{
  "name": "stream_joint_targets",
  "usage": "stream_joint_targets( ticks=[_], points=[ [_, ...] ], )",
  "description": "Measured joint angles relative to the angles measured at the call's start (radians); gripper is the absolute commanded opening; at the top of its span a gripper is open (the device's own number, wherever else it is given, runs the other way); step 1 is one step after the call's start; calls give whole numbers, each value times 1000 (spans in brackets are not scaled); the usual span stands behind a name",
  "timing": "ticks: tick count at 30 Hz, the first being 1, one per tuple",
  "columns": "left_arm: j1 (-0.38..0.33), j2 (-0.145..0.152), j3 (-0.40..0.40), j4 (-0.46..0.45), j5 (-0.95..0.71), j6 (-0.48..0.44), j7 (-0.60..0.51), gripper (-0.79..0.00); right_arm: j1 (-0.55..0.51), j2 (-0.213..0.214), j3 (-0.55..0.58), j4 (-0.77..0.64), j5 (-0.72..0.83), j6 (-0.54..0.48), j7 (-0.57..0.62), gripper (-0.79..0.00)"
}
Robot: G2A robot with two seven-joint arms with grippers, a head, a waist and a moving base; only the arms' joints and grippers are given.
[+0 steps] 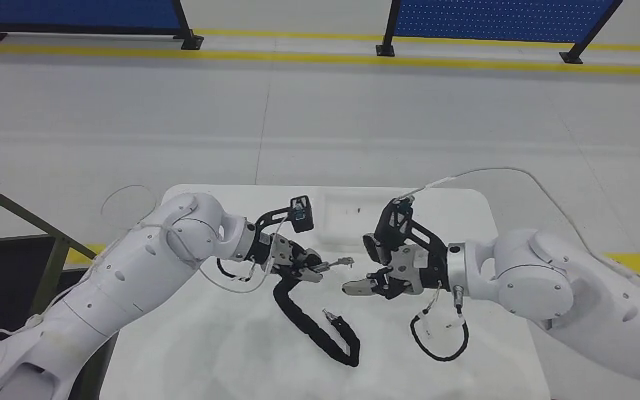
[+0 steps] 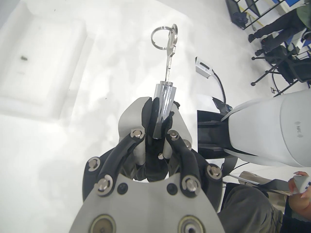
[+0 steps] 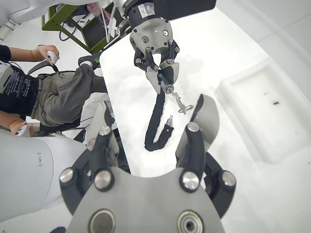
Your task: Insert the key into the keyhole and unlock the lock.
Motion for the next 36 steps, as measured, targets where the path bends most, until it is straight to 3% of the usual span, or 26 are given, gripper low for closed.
stream_joint_targets(
  ticks=[10, 11, 12, 13, 24, 29, 32, 36],
  points=[
    [71, -23, 27, 49, 166, 23, 57, -785, -44, 1, 49, -13, -38, -17, 3, 0],
    [75, -26, 28, 54, 182, 20, 65, -588, -46, -1, 53, -13, -41, -21, 2, 0],
    [78, -30, 31, 61, 206, 14, 75, -332, -47, -4, 58, -13, -51, -30, -3, 0],
    [81, -33, 32, 68, 223, 9, 83, 0, -48, -6, 61, -12, -63, -40, -10, 0],
    [64, -56, -23, 134, 333, -83, 245, 0, -25, -68, 75, 106, -205, -149, -102, 0],
    [23, -43, -99, 124, 326, -150, 300, 0, 57, -115, 78, 180, -268, -211, -61, 0],
    [-14, -28, -150, 114, 292, -203, 298, 0, 115, -146, 77, 243, -271, -243, -42, 0],
    [-67, -4, -193, 81, 222, -203, 253, 0, 181, -188, 61, 303, -248, -265, -39, 0]
  ],
)
